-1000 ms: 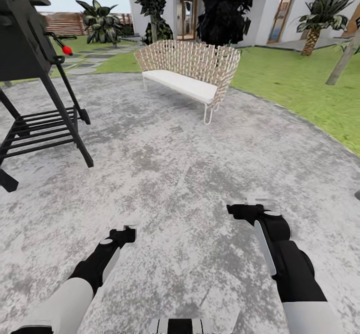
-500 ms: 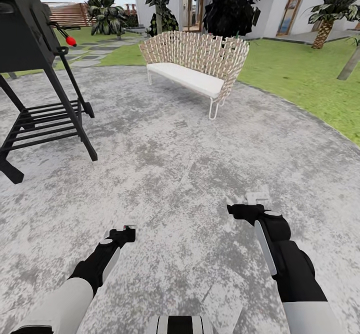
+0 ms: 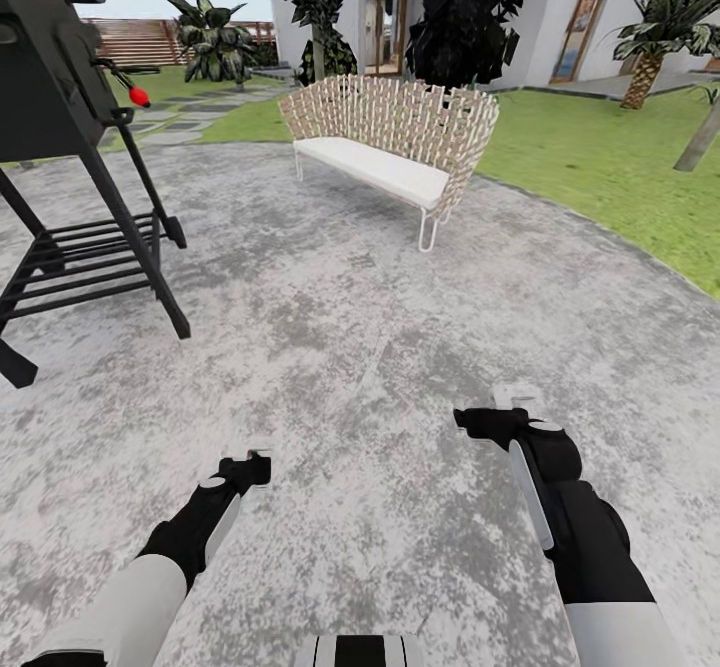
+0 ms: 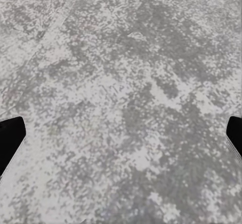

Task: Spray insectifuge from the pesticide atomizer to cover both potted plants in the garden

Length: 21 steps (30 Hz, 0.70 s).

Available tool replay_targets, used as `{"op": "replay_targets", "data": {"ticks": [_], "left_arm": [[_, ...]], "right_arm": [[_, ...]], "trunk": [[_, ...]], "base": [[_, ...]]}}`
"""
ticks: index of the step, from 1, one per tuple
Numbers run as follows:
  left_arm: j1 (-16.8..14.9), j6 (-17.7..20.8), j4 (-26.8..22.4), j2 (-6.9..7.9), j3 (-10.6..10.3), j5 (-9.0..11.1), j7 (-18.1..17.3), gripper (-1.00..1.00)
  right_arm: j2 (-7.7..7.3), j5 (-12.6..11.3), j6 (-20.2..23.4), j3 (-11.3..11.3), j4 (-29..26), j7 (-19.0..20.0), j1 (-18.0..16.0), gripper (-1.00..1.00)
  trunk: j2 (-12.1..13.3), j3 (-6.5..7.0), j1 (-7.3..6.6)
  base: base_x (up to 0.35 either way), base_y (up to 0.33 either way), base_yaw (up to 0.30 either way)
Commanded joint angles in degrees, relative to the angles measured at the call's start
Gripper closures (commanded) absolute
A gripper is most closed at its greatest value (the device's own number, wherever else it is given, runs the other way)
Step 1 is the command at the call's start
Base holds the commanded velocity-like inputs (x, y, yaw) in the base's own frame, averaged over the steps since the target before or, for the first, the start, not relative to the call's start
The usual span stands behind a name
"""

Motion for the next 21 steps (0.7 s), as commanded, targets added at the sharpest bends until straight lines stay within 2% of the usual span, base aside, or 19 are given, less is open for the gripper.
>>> {"op": "replay_targets", "data": {"ticks": [1,6,21], "left_arm": [[0.00,0.34,-0.12,-0.02,0.01,0.02,0.04,1.00],[0.00,0.34,-0.17,0.03,-0.07,0.02,0.08,1.00],[0.00,0.26,-0.18,0.03,-0.08,0.02,0.04,1.00]], "right_arm": [[0.00,0.02,0.27,-0.02,-0.06,-0.02,-0.03,-1.00],[0.00,0.02,0.28,-0.02,-0.06,-0.02,-0.03,-1.00],[-0.01,0.02,0.27,-0.02,-0.06,-0.02,-0.03,-1.00]], "trunk": [[-0.01,0.05,0.03],[-0.01,0.50,0.03],[-0.01,1.86,0.03]], "base": [[0.343,0.000,0.000],[0.206,0.000,0.000],[0.007,0.000,0.000]]}}
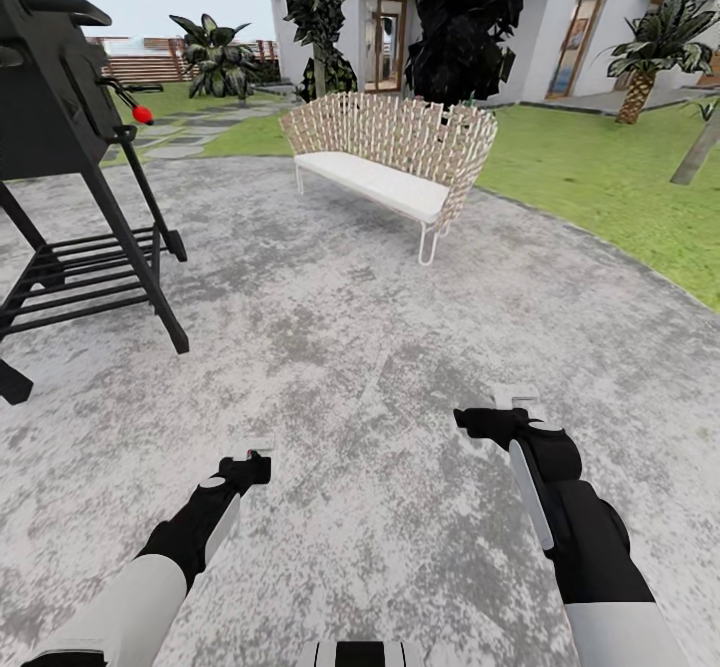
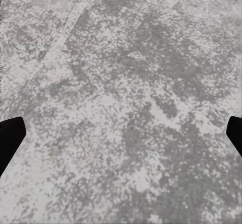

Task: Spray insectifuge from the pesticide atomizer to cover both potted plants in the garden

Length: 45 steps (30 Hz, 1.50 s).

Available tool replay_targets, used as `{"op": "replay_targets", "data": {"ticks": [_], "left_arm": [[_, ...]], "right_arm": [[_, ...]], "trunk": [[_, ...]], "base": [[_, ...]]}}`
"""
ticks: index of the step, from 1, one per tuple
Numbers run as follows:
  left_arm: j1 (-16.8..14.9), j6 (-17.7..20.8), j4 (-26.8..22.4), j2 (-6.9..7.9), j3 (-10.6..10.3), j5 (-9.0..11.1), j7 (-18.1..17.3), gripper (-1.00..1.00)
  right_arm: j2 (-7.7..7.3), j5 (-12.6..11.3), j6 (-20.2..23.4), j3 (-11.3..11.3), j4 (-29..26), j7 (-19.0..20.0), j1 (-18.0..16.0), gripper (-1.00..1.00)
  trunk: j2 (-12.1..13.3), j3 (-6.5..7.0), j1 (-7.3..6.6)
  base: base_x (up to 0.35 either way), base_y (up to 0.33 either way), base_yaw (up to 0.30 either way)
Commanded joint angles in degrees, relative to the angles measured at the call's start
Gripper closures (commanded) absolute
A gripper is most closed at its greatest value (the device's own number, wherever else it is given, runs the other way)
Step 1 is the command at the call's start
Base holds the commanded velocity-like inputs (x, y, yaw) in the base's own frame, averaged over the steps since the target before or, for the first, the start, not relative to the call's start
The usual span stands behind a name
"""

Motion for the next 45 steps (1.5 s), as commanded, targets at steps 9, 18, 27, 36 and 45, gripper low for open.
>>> {"op": "replay_targets", "data": {"ticks": [9,18,27,36,45], "left_arm": [[0.00,0.37,-0.13,-0.04,-0.08,0.02,0.04,1.00],[0.00,0.41,-0.13,-0.03,-0.09,0.02,0.09,1.00],[0.00,0.40,-0.09,-0.03,-0.05,0.02,0.07,1.00],[0.00,0.42,-0.06,-0.07,-0.01,0.02,0.05,1.00],[0.00,0.42,-0.05,-0.07,-0.06,0.02,0.04,1.00]], "right_arm": [[0.01,0.03,0.28,-0.02,-0.06,-0.02,-0.03,-1.00],[0.00,0.09,0.27,-0.02,-0.06,-0.02,-0.03,-1.00],[0.00,0.11,0.28,-0.02,-0.07,-0.02,-0.03,-1.00],[0.01,0.11,0.29,-0.02,-0.06,-0.02,-0.03,-1.00],[0.00,0.11,0.29,-0.02,-0.06,-0.02,-0.03,-1.00]], "trunk": [[-0.02,0.77,-0.01],[-0.02,1.59,-0.01],[-0.02,2.40,-0.01],[-0.02,3.22,-0.01],[-0.02,3.99,-0.01]], "base": [[0.000,0.000,0.000],[0.002,0.000,0.000],[0.164,-0.096,0.000],[0.252,-0.195,0.058],[0.253,-0.197,0.163]]}}
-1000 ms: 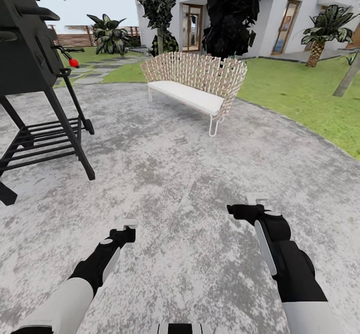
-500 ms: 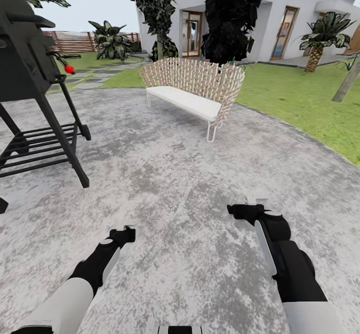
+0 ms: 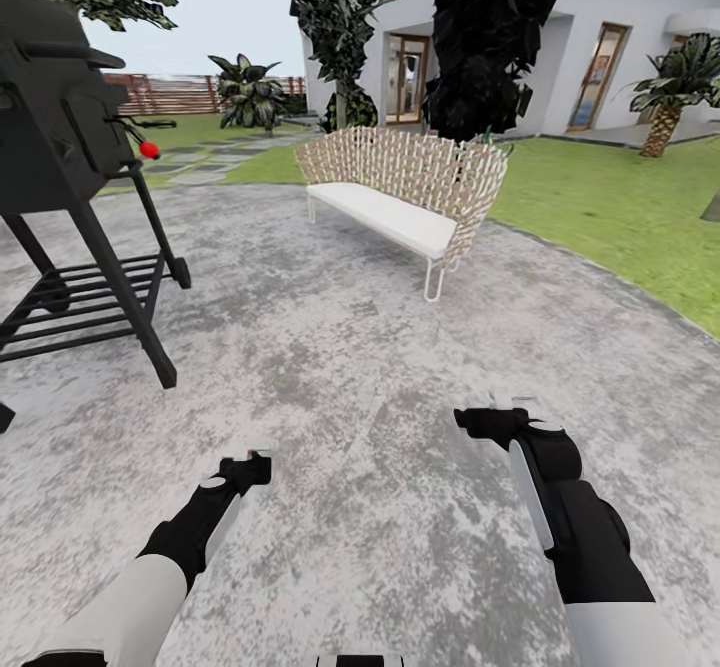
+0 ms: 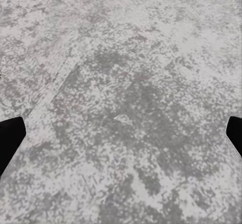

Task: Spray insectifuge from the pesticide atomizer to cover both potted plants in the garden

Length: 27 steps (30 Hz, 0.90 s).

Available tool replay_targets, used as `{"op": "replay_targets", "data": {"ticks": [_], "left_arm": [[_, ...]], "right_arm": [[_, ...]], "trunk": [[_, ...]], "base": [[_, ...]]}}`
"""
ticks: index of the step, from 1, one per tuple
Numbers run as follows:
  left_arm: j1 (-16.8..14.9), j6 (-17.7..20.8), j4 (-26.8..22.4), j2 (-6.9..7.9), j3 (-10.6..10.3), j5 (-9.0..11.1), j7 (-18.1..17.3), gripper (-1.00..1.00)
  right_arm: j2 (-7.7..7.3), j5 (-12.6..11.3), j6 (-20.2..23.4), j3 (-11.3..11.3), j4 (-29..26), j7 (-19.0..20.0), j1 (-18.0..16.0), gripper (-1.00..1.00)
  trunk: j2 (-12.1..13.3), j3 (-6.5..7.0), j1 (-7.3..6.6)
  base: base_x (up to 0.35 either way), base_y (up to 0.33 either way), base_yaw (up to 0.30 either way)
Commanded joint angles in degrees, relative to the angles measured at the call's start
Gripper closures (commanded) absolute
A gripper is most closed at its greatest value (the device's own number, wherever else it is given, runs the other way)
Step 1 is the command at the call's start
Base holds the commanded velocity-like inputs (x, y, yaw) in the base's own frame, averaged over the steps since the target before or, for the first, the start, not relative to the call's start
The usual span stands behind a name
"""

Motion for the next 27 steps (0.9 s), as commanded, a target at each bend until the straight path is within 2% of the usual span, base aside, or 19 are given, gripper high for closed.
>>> {"op": "replay_targets", "data": {"ticks": [1,27], "left_arm": [[-0.01,0.33,-0.13,-0.01,0.00,0.02,0.04,1.00],[-0.01,0.34,-0.11,-0.01,0.11,0.07,0.04,1.00]], "right_arm": [[0.01,0.04,0.25,-0.02,-0.06,-0.03,-0.02,-1.00],[0.01,0.04,0.24,-0.02,-0.06,-0.03,-0.02,-1.00]], "trunk": [[-0.02,0.03,0.02],[-0.02,2.05,0.02]], "base": [[0.253,-0.197,0.195],[0.253,-0.196,0.202]]}}
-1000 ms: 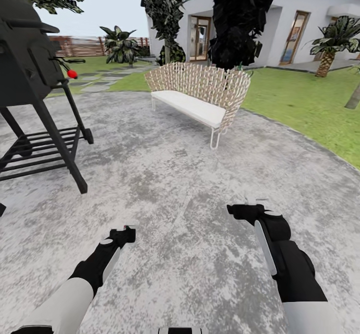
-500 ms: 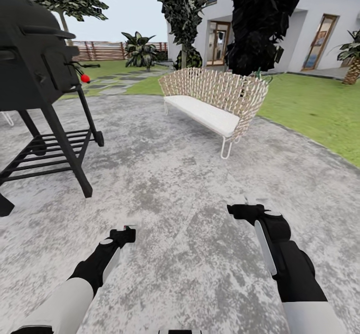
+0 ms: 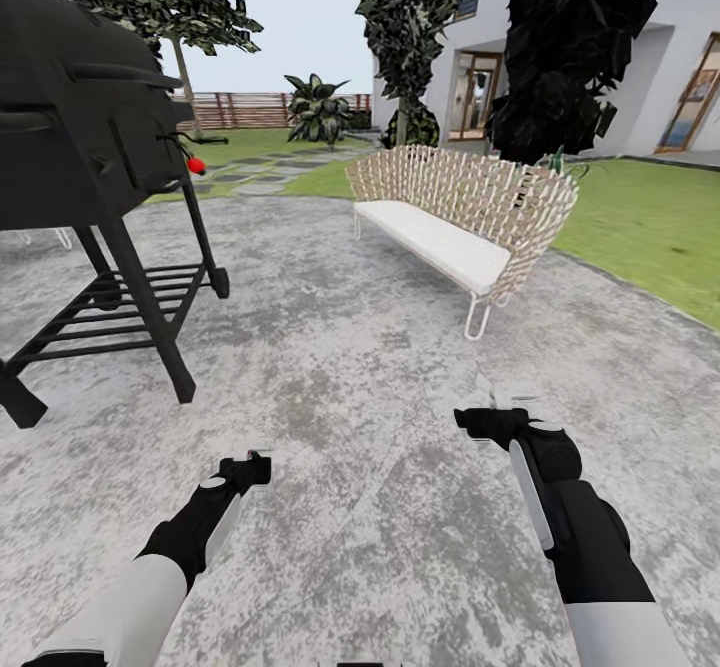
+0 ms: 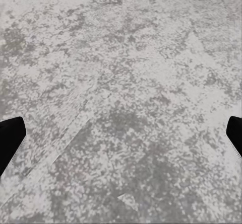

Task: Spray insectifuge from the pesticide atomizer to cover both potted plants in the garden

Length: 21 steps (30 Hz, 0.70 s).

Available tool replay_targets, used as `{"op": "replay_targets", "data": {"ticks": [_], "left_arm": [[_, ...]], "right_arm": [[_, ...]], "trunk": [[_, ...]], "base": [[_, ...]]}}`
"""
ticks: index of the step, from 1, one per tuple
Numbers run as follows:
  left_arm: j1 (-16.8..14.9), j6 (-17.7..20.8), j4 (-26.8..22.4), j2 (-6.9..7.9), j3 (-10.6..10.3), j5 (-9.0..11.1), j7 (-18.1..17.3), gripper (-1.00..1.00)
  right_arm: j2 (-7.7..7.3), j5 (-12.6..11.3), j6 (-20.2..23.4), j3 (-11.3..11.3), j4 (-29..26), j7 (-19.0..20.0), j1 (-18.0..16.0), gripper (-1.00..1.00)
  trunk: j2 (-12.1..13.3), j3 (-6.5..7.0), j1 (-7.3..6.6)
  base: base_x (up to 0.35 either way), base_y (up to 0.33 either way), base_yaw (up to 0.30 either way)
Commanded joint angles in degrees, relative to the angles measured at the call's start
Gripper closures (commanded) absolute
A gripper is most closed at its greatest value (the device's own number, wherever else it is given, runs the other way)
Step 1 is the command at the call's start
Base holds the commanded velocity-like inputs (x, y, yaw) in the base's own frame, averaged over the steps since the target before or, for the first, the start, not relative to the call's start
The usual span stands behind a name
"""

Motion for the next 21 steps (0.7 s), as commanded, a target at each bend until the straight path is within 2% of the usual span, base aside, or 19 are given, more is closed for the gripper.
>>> {"op": "replay_targets", "data": {"ticks": [1,21], "left_arm": [[-0.01,0.33,-0.11,-0.02,0.01,0.03,0.04,1.00],[-0.01,0.31,-0.11,-0.02,0.03,-0.01,0.04,1.00]], "right_arm": [[0.02,0.04,0.26,-0.02,-0.06,-0.03,-0.02,-1.00],[0.01,0.04,0.28,-0.02,-0.06,-0.03,-0.02,-1.00]], "trunk": [[-0.02,0.03,0.02],[-0.02,1.47,0.02]], "base": [[0.265,-0.124,0.205],[0.336,-0.011,0.217]]}}
